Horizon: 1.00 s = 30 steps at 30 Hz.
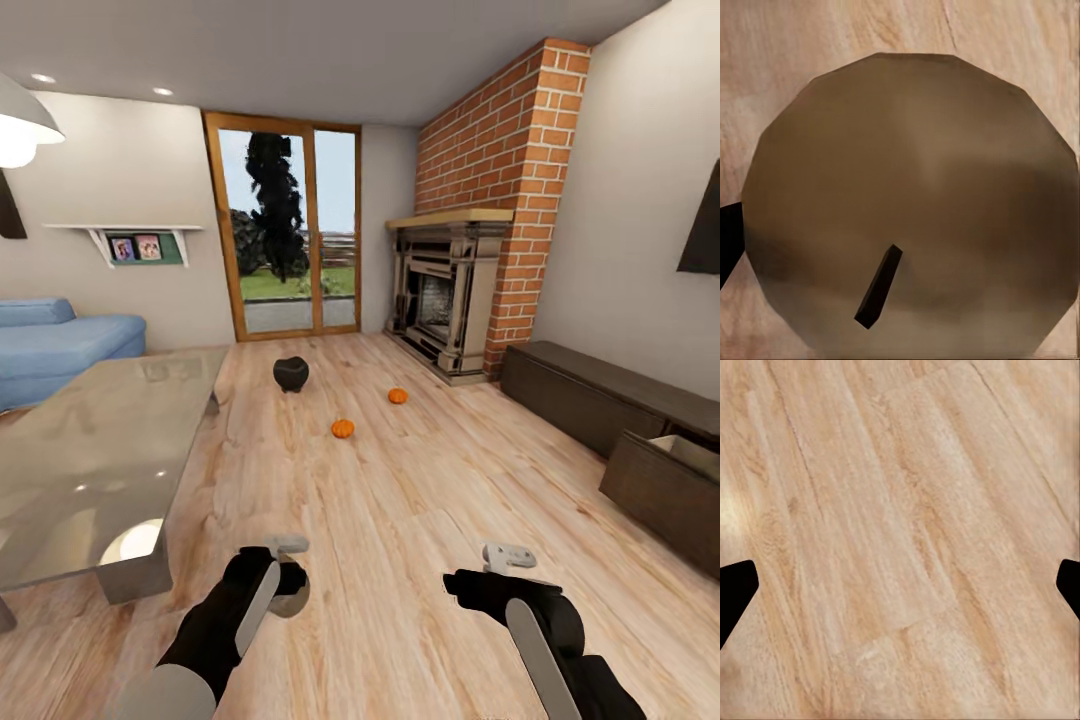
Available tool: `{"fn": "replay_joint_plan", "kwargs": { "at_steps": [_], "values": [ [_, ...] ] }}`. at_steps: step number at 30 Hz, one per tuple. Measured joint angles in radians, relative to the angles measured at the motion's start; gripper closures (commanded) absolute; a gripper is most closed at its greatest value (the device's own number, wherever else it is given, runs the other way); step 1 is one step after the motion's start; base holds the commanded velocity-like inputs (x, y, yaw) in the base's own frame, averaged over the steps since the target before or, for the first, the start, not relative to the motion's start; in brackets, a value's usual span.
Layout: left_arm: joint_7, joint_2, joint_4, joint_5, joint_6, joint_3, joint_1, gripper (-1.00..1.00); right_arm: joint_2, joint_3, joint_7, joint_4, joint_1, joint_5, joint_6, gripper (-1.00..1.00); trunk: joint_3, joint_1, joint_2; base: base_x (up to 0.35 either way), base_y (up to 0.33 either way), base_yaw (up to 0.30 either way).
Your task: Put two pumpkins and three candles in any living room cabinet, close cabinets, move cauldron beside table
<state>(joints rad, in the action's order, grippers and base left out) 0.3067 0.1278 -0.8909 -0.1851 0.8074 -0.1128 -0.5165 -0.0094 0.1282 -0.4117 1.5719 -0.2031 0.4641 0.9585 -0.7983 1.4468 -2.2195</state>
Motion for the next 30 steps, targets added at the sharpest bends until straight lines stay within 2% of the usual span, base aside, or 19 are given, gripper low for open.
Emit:
{"fn": "replay_joint_plan", "kwargs": {
  "at_steps": [2, 6, 12, 20, 30],
  "values": [
    [0.001, 0.000, 0.000, 0.001, 0.000, -0.024, 0.000, 1.00, 0.000, 0.000, 0.000, 0.000, 0.000, 0.000, 0.000, -1.00, 0.003, 0.000, 0.000, 0.000, -0.264, -0.218],
    [0.001, 0.000, 0.000, 0.001, 0.000, -0.036, 0.000, 1.00, 0.000, 0.000, 0.000, 0.000, 0.000, 0.000, 0.000, -1.00, 0.008, 0.000, 0.000, 0.000, -0.273, -0.218],
    [0.000, 0.000, 0.000, 0.000, 0.000, -0.040, 0.000, 1.00, 0.000, 0.000, 0.000, 0.000, 0.000, 0.000, 0.000, -1.00, 0.015, 0.000, 0.000, 0.000, -0.247, -0.218],
    [0.000, -0.001, 0.000, 0.000, 0.001, -0.040, 0.000, 1.00, 0.000, 0.000, 0.000, -0.001, 0.000, 0.000, 0.000, -1.00, 0.025, 0.000, 0.000, 0.000, -0.039, -0.218],
    [0.000, 0.000, 0.000, 0.001, 0.000, -0.040, 0.000, 1.00, 0.000, 0.000, 0.000, -0.001, 0.000, 0.000, 0.000, -1.00, 0.070, -0.038, 0.070, 0.000, -0.002, -0.218]
  ]
}}
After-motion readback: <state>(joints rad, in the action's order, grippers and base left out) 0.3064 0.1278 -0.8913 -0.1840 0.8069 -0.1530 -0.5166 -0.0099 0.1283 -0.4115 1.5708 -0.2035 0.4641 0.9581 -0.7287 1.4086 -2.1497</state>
